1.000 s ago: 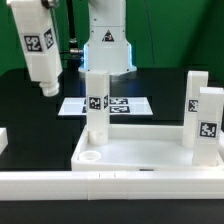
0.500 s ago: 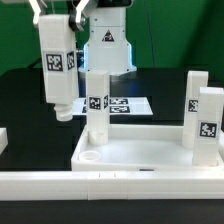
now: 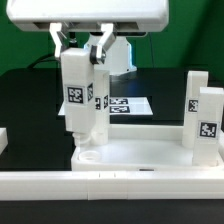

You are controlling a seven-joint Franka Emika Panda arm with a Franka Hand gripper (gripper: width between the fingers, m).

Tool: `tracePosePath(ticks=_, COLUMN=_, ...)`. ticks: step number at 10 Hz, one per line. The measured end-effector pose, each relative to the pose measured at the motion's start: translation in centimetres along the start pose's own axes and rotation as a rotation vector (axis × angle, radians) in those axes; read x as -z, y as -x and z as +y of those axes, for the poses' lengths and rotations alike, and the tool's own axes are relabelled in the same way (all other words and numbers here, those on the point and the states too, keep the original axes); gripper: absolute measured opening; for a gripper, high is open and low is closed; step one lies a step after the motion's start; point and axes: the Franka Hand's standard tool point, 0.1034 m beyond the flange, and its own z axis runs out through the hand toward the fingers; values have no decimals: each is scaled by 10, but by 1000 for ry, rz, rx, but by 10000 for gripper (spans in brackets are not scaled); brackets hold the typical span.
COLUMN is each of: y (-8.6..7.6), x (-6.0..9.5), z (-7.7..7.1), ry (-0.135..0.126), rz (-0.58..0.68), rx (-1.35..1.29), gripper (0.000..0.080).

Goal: Assemble desk

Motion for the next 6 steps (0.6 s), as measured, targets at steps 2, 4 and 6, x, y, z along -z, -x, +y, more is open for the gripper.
tracePosePath(ticks=2, y=16, x=-6, z=-14, ry=-4, rz=-22, rx=3, gripper=291)
tracePosePath(ticks=4, y=23, x=-7, z=-7, ry=4, rz=-35, rx=15, gripper=291)
tracePosePath(ticks=6, y=20, x=-5, z=2, ry=11, rz=-35, rx=22, gripper=291)
